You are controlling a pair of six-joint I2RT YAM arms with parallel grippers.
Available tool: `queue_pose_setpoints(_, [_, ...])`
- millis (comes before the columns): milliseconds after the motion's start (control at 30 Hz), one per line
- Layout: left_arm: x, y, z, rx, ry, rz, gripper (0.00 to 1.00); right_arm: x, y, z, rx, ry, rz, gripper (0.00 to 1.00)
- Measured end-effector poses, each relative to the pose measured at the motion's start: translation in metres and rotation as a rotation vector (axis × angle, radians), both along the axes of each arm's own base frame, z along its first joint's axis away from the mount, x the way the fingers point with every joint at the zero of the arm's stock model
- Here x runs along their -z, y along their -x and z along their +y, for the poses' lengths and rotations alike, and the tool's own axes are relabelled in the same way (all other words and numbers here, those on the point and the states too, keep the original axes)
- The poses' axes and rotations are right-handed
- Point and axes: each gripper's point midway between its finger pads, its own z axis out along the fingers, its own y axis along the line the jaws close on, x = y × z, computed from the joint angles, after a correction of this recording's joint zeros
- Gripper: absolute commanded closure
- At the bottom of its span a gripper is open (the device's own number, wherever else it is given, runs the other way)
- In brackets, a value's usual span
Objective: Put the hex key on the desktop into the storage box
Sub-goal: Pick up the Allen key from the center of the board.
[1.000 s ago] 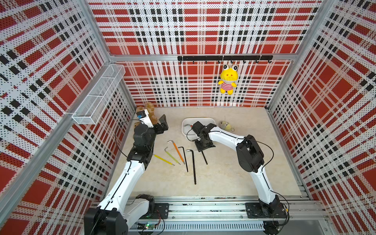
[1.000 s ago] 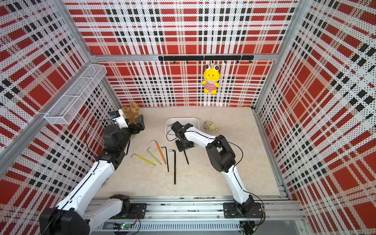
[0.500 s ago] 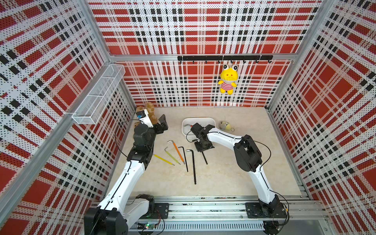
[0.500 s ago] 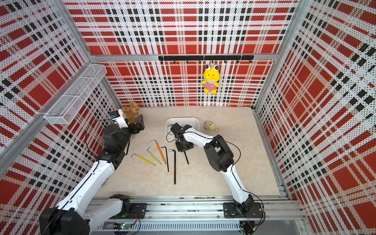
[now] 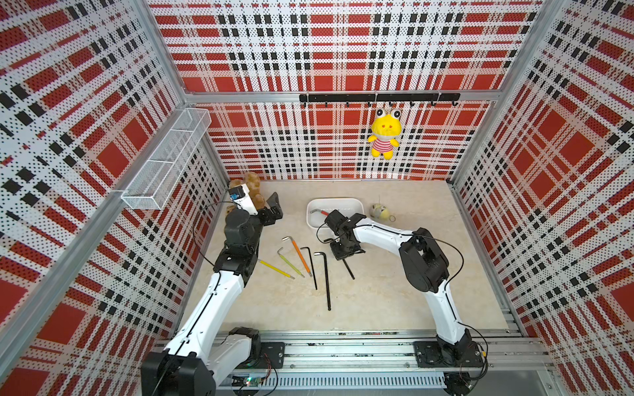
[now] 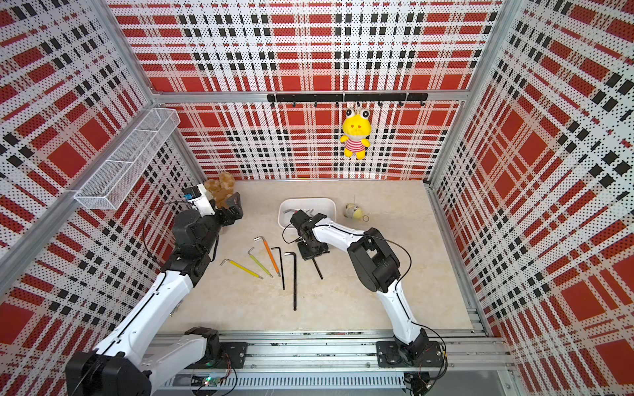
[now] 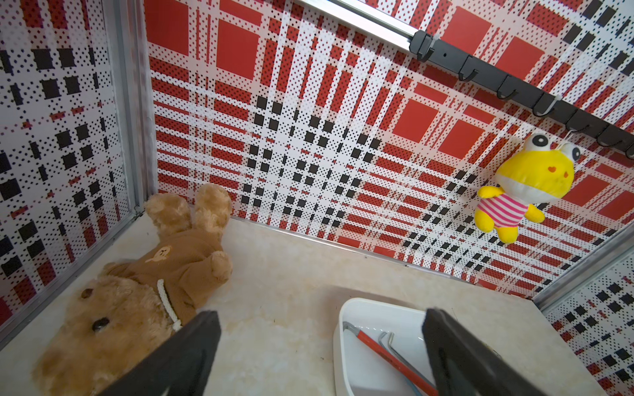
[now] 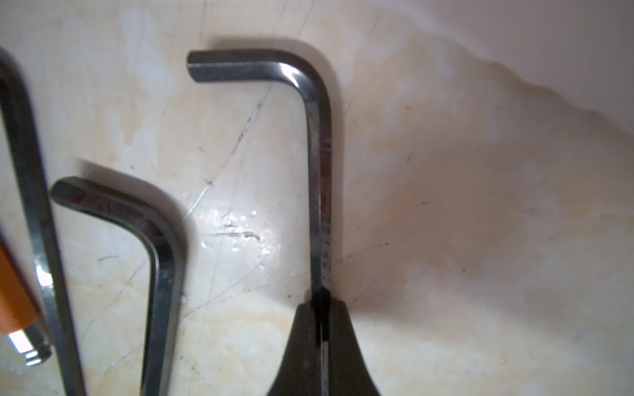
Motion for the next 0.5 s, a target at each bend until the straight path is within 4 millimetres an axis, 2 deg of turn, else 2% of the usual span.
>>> queue_pose_setpoints(133, [-0.001,0.001,0.000,-0.001,0.000,-0.002,0.01,-0.003,0.005,0.001,-0.054,0.000,0.011,1.00])
queue_pose_setpoints(233, [-0.002,0.002,0.000,-0.002,0.000,-0.004,0.01,-0.014,0.009,0.004,-0.104,-0.014,0.014,1.00])
queue_pose_setpoints(400, [-0.002,0.002,0.001,-0.005,0.000,-0.005,0.01,-0.052,0.007,0.016,-0.193,-0.082,-0.030,1.00])
queue_pose_setpoints(500, [-0.002,0.002,0.001,-0.006,0.000,-0.002,0.01,-0.082,0.002,0.025,-0.260,-0.130,-0.085,1.00])
